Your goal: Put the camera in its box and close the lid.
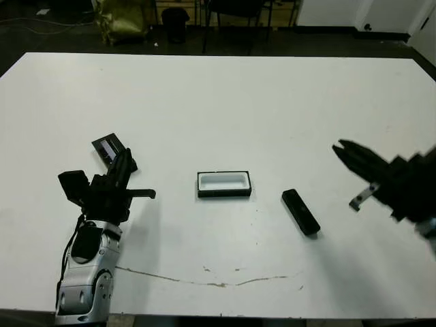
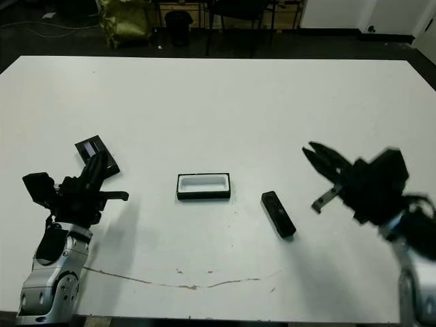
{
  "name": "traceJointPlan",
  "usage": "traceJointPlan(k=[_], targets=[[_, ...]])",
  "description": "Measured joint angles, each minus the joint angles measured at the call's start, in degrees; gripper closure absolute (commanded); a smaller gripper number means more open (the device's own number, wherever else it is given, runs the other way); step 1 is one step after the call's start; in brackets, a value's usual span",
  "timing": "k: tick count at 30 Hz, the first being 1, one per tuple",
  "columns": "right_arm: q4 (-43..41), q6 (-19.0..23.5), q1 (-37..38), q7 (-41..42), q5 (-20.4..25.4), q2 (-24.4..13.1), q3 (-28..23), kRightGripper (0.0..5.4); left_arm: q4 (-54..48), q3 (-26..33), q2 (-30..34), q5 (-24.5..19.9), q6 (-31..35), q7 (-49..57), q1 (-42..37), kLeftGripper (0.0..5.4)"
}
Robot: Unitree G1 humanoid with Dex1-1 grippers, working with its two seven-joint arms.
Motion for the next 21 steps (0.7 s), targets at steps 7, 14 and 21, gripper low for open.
traceJointPlan(k=[7,14,21], targets=[[-8.8,-2.9,11.9,-8.6,0.1,7.6,7.3,5.4,0.1,0.0,0.0,-0.1,0.0,-0.2,-0.1,5.38],[-8.7,-8.3,15.0,-13.1,-3.0,9.0,12.1,5.4,0.1,0.0,-0.2,-0.1,0.4,-0.1,0.0,5.38],[-4.7,-10.4,16.4,-16.6,-5.8,9.2,14.6,5.4,0.1,0.0,-0.3,-0.1,0.5,-0.1,0.0,5.38]])
